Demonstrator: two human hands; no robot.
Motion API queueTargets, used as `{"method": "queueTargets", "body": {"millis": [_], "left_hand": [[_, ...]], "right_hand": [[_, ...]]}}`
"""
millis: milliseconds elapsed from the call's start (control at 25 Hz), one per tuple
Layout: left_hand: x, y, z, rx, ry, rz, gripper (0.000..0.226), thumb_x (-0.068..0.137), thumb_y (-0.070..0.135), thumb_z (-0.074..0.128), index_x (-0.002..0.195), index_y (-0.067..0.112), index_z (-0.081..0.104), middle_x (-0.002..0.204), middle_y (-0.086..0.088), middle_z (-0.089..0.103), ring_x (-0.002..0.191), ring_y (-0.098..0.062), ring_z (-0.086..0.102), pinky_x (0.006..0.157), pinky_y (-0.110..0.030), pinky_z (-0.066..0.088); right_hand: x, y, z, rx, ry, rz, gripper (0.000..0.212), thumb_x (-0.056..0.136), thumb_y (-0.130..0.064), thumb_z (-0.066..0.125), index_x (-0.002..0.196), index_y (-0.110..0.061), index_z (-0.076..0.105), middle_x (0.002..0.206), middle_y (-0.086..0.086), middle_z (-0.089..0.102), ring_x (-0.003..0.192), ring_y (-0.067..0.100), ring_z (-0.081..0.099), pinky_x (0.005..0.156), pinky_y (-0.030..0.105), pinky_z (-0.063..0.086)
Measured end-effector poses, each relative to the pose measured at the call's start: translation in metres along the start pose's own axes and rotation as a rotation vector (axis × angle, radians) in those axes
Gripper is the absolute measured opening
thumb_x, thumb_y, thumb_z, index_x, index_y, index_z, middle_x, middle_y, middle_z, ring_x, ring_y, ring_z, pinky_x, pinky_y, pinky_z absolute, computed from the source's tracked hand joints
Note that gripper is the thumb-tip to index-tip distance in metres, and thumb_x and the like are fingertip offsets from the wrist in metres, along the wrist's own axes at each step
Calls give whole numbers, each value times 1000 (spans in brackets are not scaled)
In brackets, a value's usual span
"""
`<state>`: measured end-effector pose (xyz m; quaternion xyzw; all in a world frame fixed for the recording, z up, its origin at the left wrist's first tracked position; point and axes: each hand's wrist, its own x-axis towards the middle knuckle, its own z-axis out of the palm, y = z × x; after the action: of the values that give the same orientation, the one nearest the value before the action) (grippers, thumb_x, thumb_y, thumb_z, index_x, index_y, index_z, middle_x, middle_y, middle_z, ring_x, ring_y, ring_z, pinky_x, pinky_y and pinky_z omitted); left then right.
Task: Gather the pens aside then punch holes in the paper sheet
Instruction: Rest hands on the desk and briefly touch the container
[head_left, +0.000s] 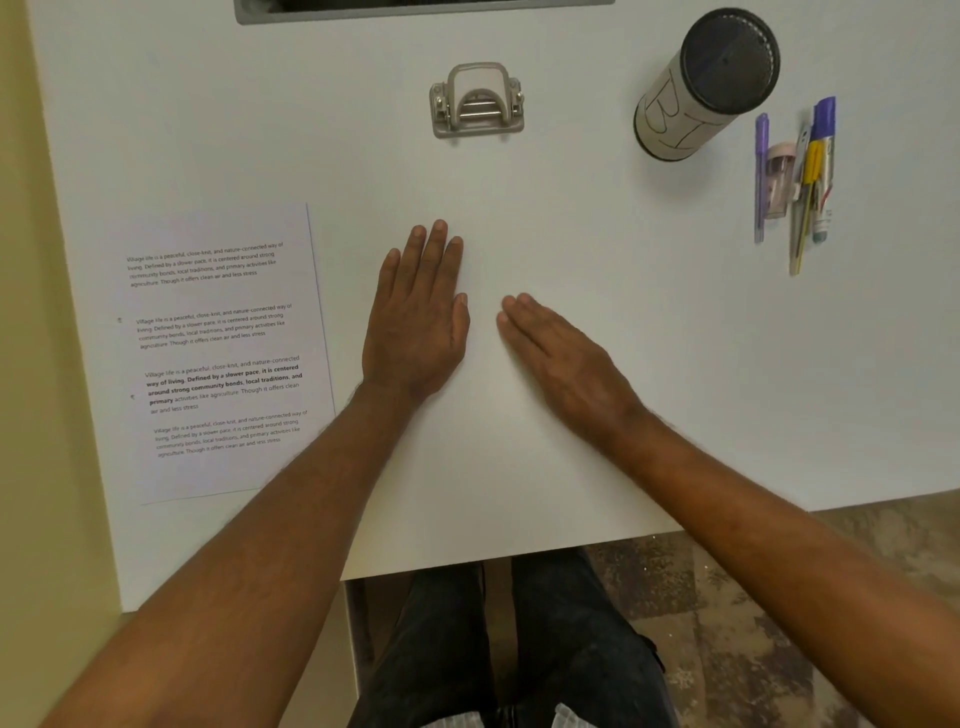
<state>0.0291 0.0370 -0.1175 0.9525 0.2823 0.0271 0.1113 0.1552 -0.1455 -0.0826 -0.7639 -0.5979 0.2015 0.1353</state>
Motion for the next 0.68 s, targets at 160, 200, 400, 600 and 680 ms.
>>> {"method": "queueTargets", "body": {"millis": [160,200,400,600,680], "left_hand": [[1,1,-1,-11,1,0,60,108,29,31,165,11,23,174,-9,18,162,-28,15,132,-48,17],[1,1,0,-11,2,-1,60,108,29,32,165,11,23,174,-9,19,162,-28,15,132,-48,17],[1,0,1,-15,-3,-3,60,108,29,32,165,11,23,174,-9,18,162,-27,14,132,-48,17],[1,2,2,-19,-4,-6,61,108,30,32,165,12,22,174,-8,17,163,-26,13,131,-48,17],[1,1,2,-11,0,-2,61,108,30,32,165,11,22,174,-8,18,163,-26,13,131,-49,18]], "right_hand": [[6,6,-27,9,-190,48,44,102,4,46,145,0,54,146,20,55,136,39,50,109,51,48],[9,6,-31,-35,-187,44,39,104,2,44,140,-2,59,138,16,58,128,35,53,99,49,54],[24,-1,-37,-153,-190,60,30,102,5,44,122,-6,63,121,8,59,111,24,53,78,43,54],[30,-5,-41,-19,-63,169,18,97,5,50,102,-4,65,100,11,62,94,28,55,72,47,51],[35,-3,-42,121,0,305,16,92,2,55,98,-8,66,97,6,64,93,23,58,77,41,52]]}}
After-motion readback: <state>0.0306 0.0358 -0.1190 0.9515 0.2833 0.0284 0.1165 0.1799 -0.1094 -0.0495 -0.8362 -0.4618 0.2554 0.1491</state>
